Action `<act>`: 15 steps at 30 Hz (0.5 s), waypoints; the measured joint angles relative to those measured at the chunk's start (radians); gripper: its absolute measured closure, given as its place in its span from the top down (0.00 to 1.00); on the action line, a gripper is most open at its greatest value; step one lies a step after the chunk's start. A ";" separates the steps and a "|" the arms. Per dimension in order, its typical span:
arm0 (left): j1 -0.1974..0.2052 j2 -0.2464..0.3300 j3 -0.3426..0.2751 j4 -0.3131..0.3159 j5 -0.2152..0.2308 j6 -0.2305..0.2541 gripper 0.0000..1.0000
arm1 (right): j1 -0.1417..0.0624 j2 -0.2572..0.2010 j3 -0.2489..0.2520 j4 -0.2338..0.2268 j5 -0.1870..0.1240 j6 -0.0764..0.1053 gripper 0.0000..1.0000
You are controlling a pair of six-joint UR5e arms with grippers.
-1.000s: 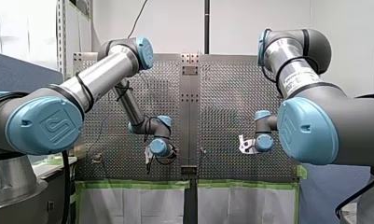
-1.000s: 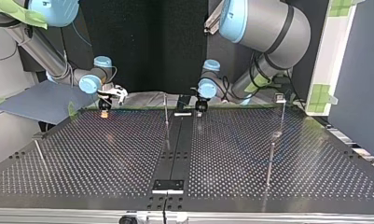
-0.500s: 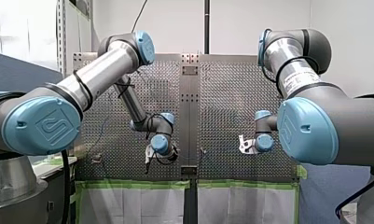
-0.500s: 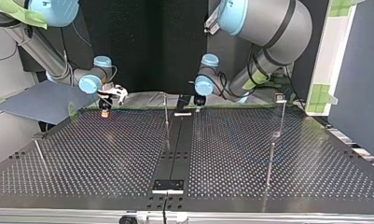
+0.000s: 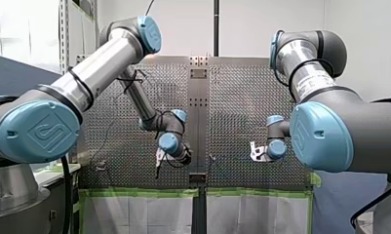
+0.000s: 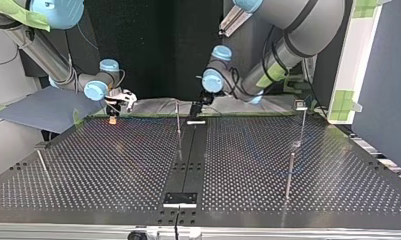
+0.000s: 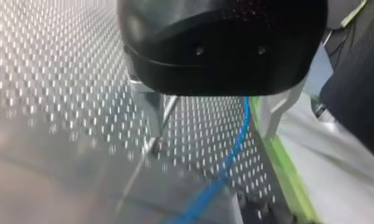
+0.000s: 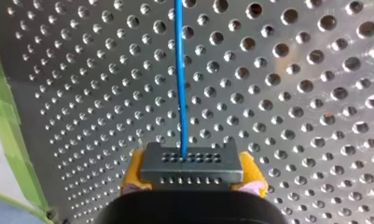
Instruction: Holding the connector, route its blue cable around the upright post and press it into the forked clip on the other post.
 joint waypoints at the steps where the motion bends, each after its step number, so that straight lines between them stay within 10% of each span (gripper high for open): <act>1: -0.006 0.007 -0.003 -0.002 0.003 0.000 1.00 | 0.000 0.000 0.000 0.001 0.000 0.001 0.00; 15: -0.112 0.027 -0.009 0.004 0.047 -0.038 1.00 | -0.001 0.000 0.000 0.003 -0.007 0.009 0.00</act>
